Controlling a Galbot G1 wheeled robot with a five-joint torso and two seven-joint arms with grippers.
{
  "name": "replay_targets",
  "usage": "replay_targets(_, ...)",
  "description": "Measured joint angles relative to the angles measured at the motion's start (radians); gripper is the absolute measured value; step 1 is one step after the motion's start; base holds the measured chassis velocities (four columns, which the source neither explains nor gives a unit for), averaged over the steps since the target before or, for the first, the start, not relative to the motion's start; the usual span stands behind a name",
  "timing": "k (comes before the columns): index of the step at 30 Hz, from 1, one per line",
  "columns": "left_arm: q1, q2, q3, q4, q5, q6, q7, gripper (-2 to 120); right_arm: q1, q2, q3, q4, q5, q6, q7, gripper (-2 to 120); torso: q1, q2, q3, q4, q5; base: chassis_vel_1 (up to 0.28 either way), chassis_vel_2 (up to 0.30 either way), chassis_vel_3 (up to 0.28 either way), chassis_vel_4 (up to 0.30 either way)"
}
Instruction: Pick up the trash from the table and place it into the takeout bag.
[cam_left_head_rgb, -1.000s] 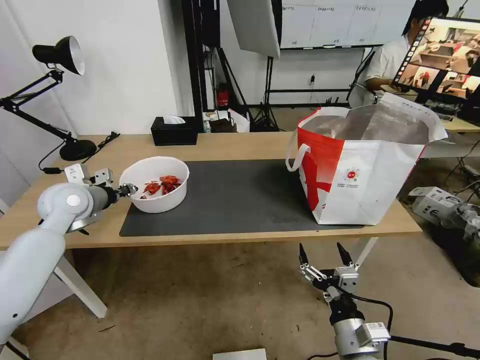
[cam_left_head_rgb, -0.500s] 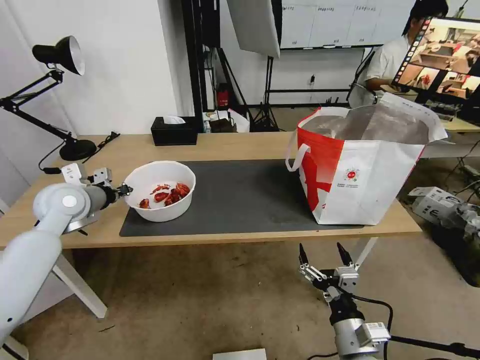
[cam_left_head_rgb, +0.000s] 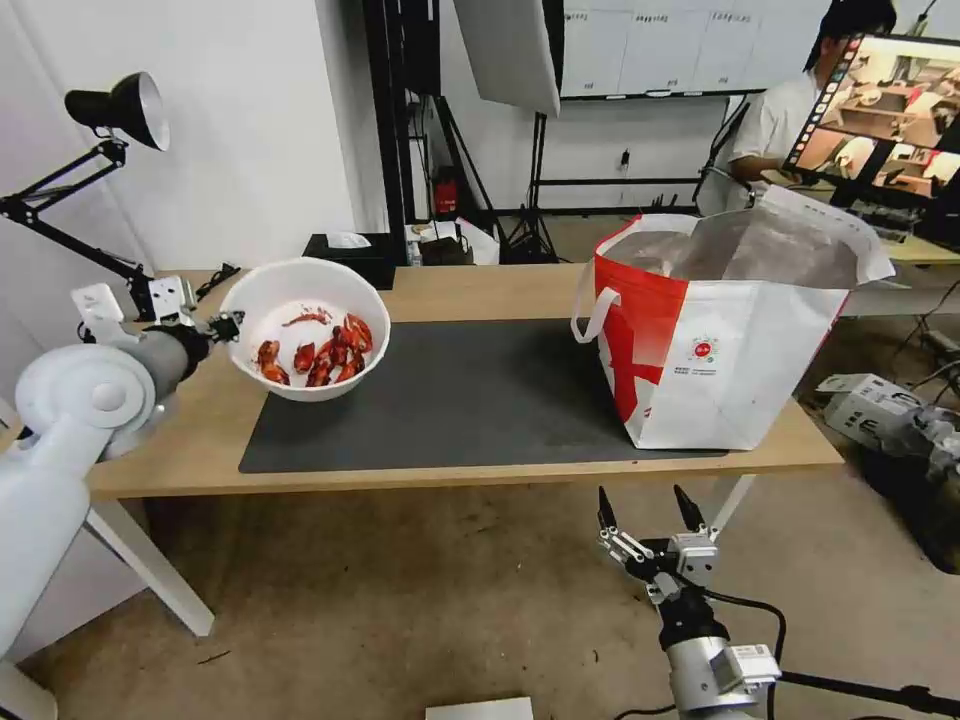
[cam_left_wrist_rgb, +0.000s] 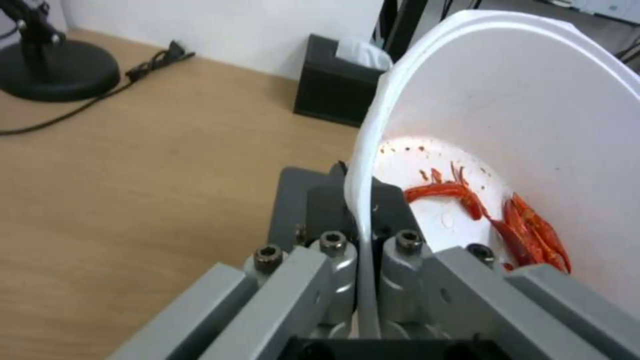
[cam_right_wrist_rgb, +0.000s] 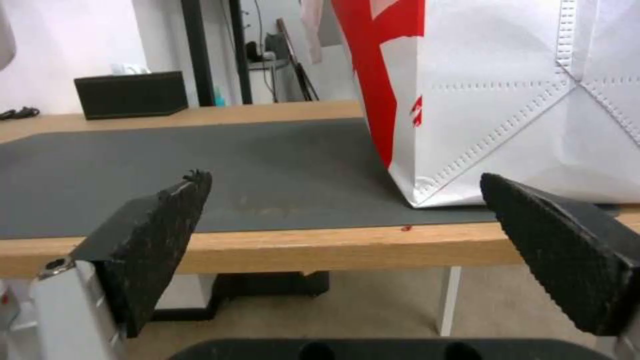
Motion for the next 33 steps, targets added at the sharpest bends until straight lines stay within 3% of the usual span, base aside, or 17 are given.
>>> replay_targets(12,-0.071,-0.012,0.03,-0.004,0.012,-0.005,0.027,0,0.0,0.0,0.0,0.0,0.0,0.0,0.0,100,0.0,0.0,0.0,0.0001,0.0001,0.0,0.0,0.0,0.0)
replay_targets(21,-0.256,-0.062,0.209,0.044,0.006,-0.002,0.007,0,0.0,0.0,0.0,0.0,0.0,0.0,0.0,100,0.0,0.0,0.0,-0.0001,-0.0002,0.0,0.0,0.0,0.0)
replay_targets(27,-0.474,-0.158,0.373,0.093,-0.009,-0.002,-0.033,0,0.0,0.0,0.0,0.0,0.0,0.0,0.0,100,0.0,0.0,0.0,-0.0002,0.0006,0.0,0.0,0.0,0.0)
replay_targets(33,-0.597,-0.251,0.497,0.143,-0.024,-0.002,-0.069,0,0.0,0.0,0.0,0.0,0.0,0.0,0.0,100,0.0,0.0,0.0,-0.0001,0.0004,0.0,0.0,0.0,0.0)
